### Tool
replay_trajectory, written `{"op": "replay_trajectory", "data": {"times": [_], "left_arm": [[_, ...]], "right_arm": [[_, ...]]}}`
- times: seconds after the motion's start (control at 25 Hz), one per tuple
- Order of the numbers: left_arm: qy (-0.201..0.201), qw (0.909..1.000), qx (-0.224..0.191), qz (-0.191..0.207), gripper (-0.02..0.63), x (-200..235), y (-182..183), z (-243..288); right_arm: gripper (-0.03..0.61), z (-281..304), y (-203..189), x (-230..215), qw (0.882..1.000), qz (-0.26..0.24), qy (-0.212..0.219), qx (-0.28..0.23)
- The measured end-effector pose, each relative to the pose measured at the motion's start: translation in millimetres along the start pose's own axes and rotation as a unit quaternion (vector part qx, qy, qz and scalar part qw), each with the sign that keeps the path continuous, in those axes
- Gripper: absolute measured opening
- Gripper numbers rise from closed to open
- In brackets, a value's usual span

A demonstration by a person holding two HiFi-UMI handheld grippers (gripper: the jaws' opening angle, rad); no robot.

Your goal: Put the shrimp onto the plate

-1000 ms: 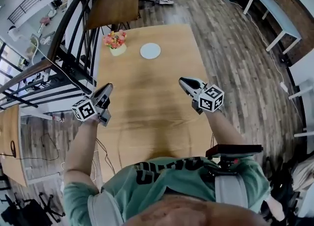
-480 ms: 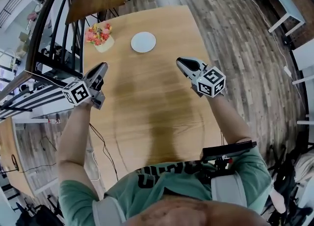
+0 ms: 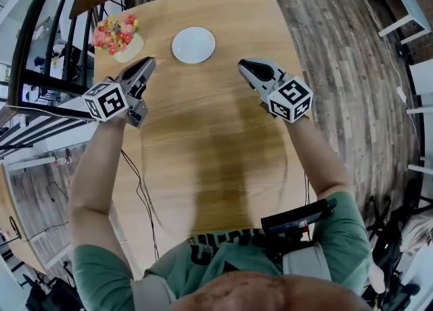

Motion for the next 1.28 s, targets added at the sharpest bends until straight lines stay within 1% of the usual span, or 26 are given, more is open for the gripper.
{"op": "replay_trajectory", "data": {"times": [0.12, 0.28, 0.44, 0.56, 0.72, 0.96, 1.28], "left_arm": [[0.002, 1.0, 0.003, 0.005, 0.029, 16.1, -6.4, 27.9], [0.013, 0.9997, 0.018, 0.013, 0.029, 33.8, -26.8, 60.3], [0.013, 0.9995, 0.019, 0.023, 0.029, 43.8, -32.2, 87.1], [0.017, 0.999, 0.023, 0.034, 0.029, 48.1, -34.3, 100.0], [0.022, 0.9987, 0.02, 0.04, 0.029, 48.9, -35.5, 115.3], [0.029, 0.997, 0.04, 0.06, 0.029, 50.1, -40.0, 138.1], [0.056, 0.9921, 0.073, 0.085, 0.029, 60.8, -42.4, 157.0]], "right_arm": [[0.009, 16.2, -9.6, -10.3, 1.0, -0.002, 0.002, -0.002], [0.009, 29.8, -22.1, -10.4, 1.0, -0.014, 0.011, -0.002], [0.009, 36.9, -29.0, -10.3, 1.0, -0.01, 0.015, -0.012], [0.009, 41.0, -33.3, -5.2, 1.0, -0.012, 0.017, -0.019], [0.009, 43.1, -37.7, -0.1, 0.999, -0.012, 0.02, -0.026], [0.009, 42.8, -42.5, 5.7, 0.999, -0.008, 0.021, -0.033], [0.009, 42.6, -44.0, 4.7, 0.999, -0.009, 0.022, -0.041]]}}
Point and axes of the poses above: the fingertips, and each gripper's own axes: z forward along the fingers, x to its left, y out of its top, the point moved 3 cm from there along -z, backward along the fingers, and after that the axes turned 5 degrees about x, right-handed, at the moved point
